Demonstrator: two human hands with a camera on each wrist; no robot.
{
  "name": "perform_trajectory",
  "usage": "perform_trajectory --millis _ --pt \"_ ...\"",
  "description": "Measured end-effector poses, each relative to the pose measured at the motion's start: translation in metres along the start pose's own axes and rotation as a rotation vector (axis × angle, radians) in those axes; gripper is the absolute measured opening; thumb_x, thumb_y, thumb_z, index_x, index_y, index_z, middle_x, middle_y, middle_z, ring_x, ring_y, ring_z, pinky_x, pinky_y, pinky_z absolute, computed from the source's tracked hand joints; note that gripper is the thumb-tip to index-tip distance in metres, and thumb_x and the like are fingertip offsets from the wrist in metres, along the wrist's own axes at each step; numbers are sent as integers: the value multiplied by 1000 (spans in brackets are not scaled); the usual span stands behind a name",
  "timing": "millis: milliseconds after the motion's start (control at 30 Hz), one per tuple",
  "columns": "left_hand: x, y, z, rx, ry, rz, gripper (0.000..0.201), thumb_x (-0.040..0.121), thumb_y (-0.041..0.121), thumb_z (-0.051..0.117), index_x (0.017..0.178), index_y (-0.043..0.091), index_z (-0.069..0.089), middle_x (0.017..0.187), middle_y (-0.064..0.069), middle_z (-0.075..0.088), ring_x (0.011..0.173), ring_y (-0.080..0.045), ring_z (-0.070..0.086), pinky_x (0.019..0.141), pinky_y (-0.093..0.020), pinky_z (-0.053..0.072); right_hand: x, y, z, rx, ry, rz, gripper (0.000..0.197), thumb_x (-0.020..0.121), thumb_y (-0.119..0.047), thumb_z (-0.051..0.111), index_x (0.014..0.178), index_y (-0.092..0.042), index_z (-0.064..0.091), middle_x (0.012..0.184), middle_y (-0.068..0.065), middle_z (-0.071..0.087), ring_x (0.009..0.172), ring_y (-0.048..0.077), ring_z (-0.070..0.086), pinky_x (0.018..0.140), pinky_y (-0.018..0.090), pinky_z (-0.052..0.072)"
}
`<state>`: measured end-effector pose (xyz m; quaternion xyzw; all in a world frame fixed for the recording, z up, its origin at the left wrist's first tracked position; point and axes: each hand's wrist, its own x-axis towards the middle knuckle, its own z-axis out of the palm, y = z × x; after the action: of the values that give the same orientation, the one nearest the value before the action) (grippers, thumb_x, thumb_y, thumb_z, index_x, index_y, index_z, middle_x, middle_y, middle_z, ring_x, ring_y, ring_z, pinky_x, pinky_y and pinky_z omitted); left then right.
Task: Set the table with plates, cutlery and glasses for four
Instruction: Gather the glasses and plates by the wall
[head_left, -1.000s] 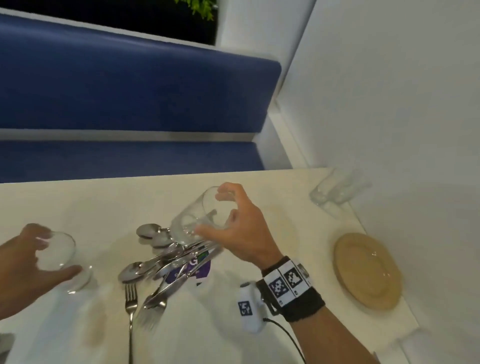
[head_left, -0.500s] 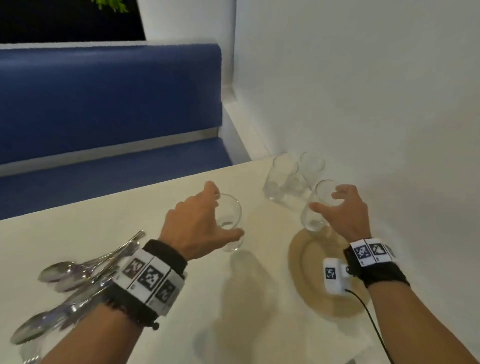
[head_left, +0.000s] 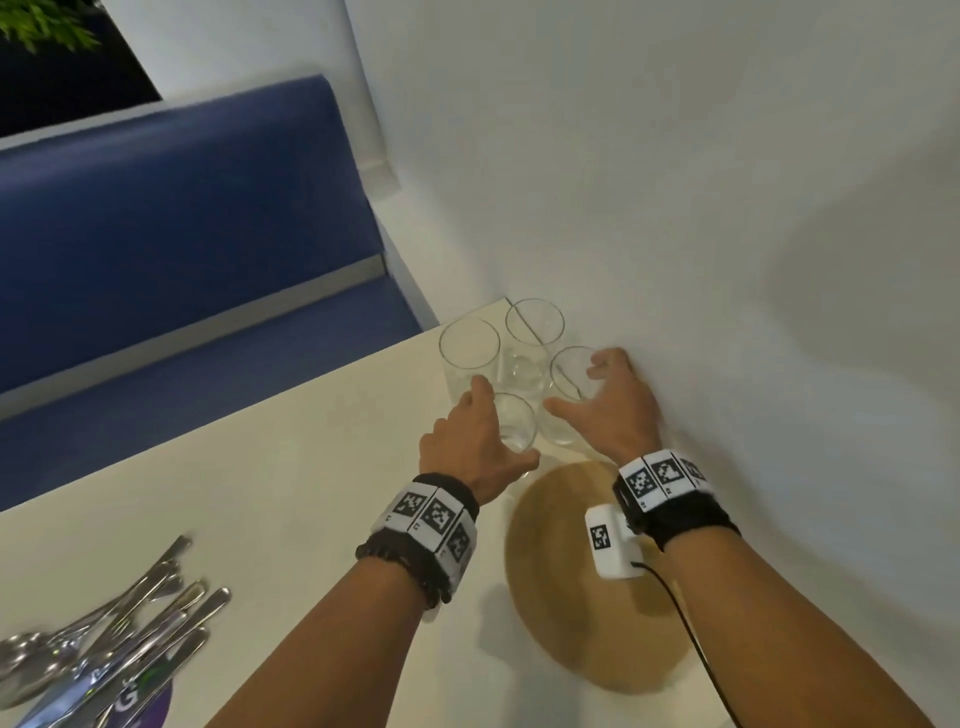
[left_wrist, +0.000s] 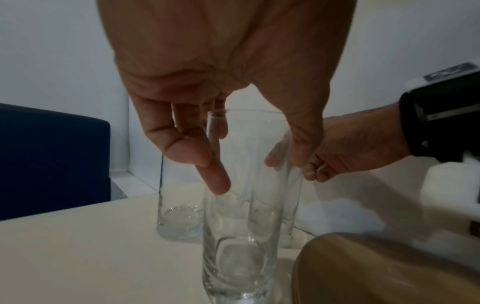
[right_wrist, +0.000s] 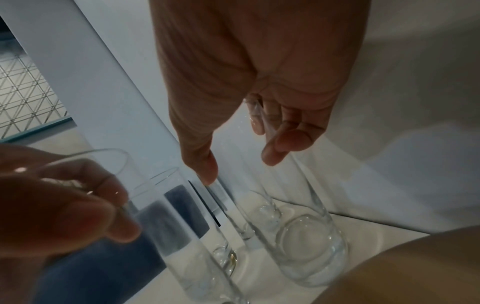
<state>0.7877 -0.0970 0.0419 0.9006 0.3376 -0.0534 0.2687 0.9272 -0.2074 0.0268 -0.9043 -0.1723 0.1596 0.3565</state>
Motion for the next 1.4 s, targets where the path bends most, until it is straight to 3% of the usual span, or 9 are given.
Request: perform_trajectory --millis 467,767,867,933,1033,1133,1200,1300,1400 --pt "24 24 9 5 16 -37 79 76 55 74 132 22 31 129 -2 52 99 -34 64 77 -44 50 5 3 -7 -100 -117 3 85 64 -32 83 135 -25 38 135 4 55 120 24 55 90 32 45" --pt "-7 21 -10 -23 -6 -20 96 75 58 77 145 25 20 144 -4 38 104 -35 65 81 -46 51 -9 -4 -15 -151 -109 -12 93 69 -28 84 144 -23 30 139 10 52 120 30 55 88 32 41" --pt "-44 18 -28 -3 66 18 76 86 56 66 141 23 26 135 -2 40 93 -32 66 73 -42 50 -27 -12 -24 -186 -20 -31 79 78 -29 80 143 -19 36 134 13 56 122 35 54 97 42 44" --pt "-74 6 -40 -24 79 61 50 95 51 55 131 22 37 125 0 49 89 -29 65 70 -39 46 -39 -7 -30 -157 13 -82 48 86 -35 71 127 -22 51 115 6 64 107 31 60 93 44 47" --pt "-121 -37 -48 -7 -54 90 24 102 41 46 111 19 51 105 0 62 86 -27 62 70 -38 45 -67 -14 -34 -89 -74 -168 25 89 -65 52 92 -40 55 82 -13 62 83 25 66 78 39 52" --pt "-168 -104 -43 61 -198 -27 24 103 37 45 108 16 55 103 -3 64 88 -28 61 75 -39 46 -123 -58 -4 5 -190 -303 13 87 -45 61 84 -33 64 77 -18 65 70 12 62 65 28 48" --pt "-204 -157 -38 73 -244 -167 26 103 40 45 109 17 57 108 -3 63 94 -28 61 81 -40 46 -174 -79 42 -4 -463 -339 11 84 -32 65 74 -29 66 71 -17 64 69 7 59 62 21 44" --pt "-264 -235 -30 13 -195 -385 26 99 48 48 108 25 58 109 4 64 97 -20 61 88 -39 51 -233 -72 132 -297 -825 -368 21 88 -30 67 68 -31 62 66 -14 64 65 3 58 64 19 48" --pt "-318 -310 -32 -71 -29 -575 24 95 52 53 99 30 60 96 11 64 86 -9 60 83 -31 54 -280 -81 216 -427 -952 -463 19 90 -34 61 72 -30 58 67 -10 62 67 5 57 70 31 53"
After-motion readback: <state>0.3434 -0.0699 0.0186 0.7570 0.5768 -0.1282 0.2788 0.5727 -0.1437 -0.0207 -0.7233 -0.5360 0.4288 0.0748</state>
